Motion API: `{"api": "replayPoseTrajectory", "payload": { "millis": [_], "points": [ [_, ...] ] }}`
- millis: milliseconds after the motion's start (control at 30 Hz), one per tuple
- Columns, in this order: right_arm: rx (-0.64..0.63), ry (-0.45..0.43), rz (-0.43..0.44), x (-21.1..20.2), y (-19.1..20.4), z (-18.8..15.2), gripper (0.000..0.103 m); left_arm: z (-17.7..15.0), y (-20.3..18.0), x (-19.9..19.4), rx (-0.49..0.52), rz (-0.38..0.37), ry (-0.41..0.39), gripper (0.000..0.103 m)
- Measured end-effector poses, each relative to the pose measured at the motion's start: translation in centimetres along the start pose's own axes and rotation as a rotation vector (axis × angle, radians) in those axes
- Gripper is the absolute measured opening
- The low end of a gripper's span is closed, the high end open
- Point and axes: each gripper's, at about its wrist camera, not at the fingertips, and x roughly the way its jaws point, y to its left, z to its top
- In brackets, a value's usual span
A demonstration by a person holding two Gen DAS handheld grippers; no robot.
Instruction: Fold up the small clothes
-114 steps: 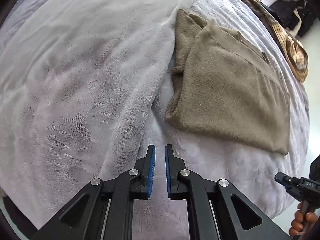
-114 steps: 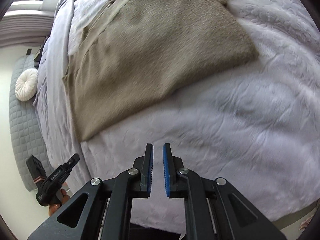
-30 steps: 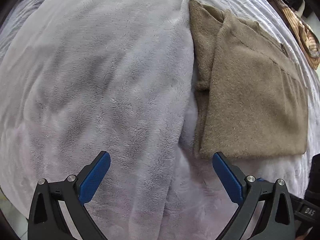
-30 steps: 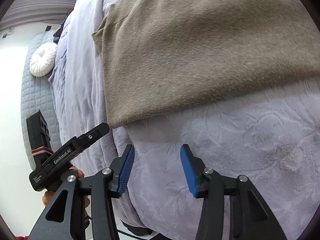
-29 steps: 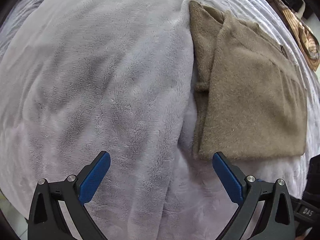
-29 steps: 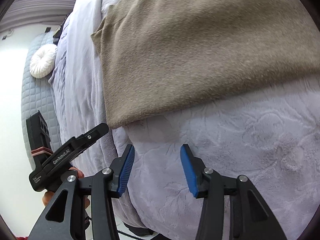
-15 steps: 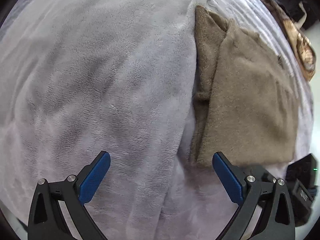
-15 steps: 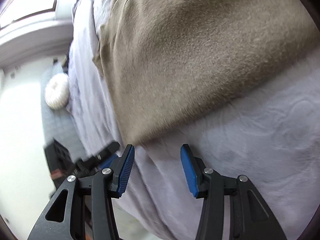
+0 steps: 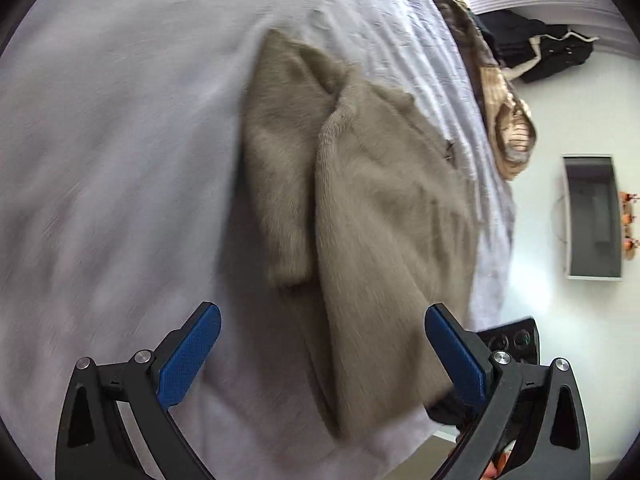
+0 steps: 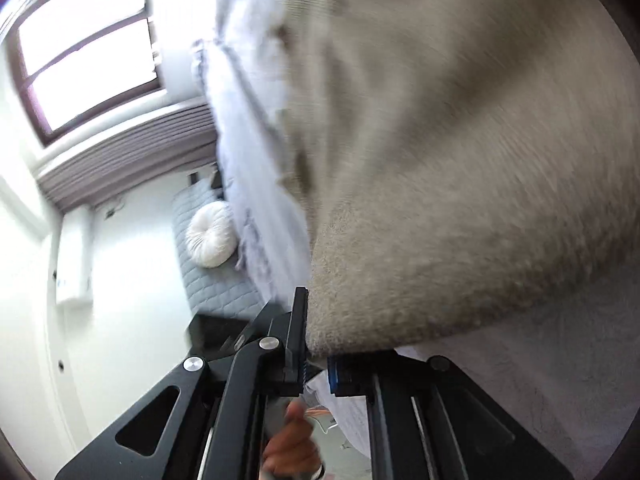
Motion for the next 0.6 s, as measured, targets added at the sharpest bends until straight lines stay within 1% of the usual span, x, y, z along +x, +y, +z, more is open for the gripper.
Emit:
{"api": "replayPoseTrajectory", "payload": {
  "millis": [100, 167, 200, 300, 333, 367, 400, 433, 467, 500, 567, 600],
  "points": [
    [-0.029, 0.006, 0.019, -0.6, 1.0, 0.3, 0.008, 2.2, -0.9, 1.7, 0.005, -0.026, 0.023, 0.102],
    [-0.053, 0.013, 0.015, -0.5, 1.5, 0.4, 0.008, 3.1, -1.8, 2.5, 0.028, -0.026, 0.041, 0.102],
    [-0.065, 0.019, 0.007, -0.5, 1.6, 0.4, 0.008, 3.5, -2.3, 3.0, 0.046, -0.014, 0.046, 0.102],
    [-0.086, 0.038, -0.016, -0.3, 1.5, 0.2, 0.008, 4.5, -4.4, 4.4, 0.113, 0.06, 0.044, 0.102],
    [-0.09, 0.043, -0.024, -0.1, 1.5, 0.2, 0.008, 4.5, -4.6, 4.5, 0.126, 0.08, 0.045, 0.094],
    [-0.092, 0.049, -0.032, 0.0, 1.4, 0.2, 0.008, 4.6, -4.9, 4.7, 0.139, 0.105, 0.042, 0.082],
    [-0.092, 0.057, -0.039, 0.1, 1.2, 0.1, 0.008, 4.8, -5.3, 5.1, 0.161, 0.156, 0.045, 0.049],
    [-0.092, 0.065, -0.049, 0.1, 1.1, 0.1, 0.008, 4.9, -5.6, 5.7, 0.181, 0.227, 0.06, 0.029],
    [-0.093, 0.073, -0.066, -0.1, 0.9, 0.0, 0.009, 5.0, -5.6, 6.0, 0.181, 0.251, 0.067, 0.024],
    [-0.098, 0.081, -0.089, -0.3, 0.8, -0.1, 0.012, 5.0, -5.6, 6.1, 0.172, 0.261, 0.068, 0.023],
    [-0.119, 0.109, -0.155, -1.0, 0.7, -0.4, 0.012, 4.9, -6.0, 5.7, 0.169, 0.267, 0.044, 0.021],
    [-0.129, 0.125, -0.172, -1.5, 0.7, -0.4, 0.012, 4.7, -6.5, 5.3, 0.176, 0.27, 0.023, 0.02]
  ]
}}
